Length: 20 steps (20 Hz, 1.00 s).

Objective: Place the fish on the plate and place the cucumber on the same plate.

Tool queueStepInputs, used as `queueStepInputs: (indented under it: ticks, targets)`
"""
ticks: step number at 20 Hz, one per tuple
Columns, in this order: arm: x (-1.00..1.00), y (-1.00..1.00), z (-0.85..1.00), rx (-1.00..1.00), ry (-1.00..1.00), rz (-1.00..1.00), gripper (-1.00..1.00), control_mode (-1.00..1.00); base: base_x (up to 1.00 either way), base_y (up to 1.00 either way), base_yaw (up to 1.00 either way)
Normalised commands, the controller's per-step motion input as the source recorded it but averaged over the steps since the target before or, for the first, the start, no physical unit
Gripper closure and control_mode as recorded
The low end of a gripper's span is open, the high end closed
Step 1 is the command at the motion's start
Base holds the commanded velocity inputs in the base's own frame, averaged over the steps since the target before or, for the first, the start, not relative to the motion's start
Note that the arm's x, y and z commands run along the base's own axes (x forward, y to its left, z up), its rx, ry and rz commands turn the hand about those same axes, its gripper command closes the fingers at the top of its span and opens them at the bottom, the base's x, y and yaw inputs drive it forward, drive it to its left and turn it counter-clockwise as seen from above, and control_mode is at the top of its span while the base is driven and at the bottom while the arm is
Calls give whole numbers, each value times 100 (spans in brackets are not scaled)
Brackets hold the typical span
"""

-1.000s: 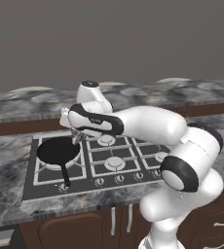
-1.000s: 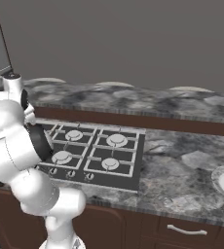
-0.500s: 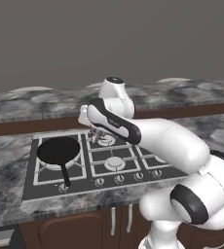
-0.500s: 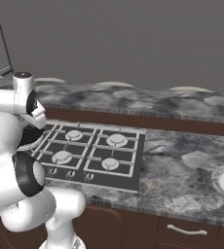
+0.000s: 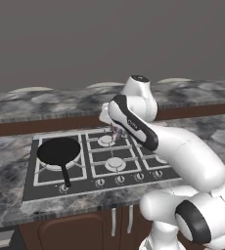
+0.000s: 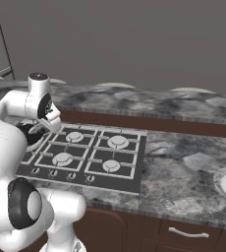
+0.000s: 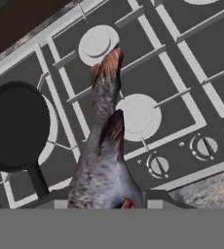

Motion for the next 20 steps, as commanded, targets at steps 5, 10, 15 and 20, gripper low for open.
queueStepInputs:
  ticks: [5, 10, 15, 20]
  targets:
    - [-2, -67, 12, -1, 0, -2, 100, -100, 0, 0, 0]
    - [-3, -71, 12, 0, 0, -2, 100, -100, 0, 0, 0]
    - [-10, -73, 5, 0, 0, -13, 100, -100, 0, 0, 0]
    - [-10, -67, 0, -2, 0, -17, 100, -100, 0, 0, 0]
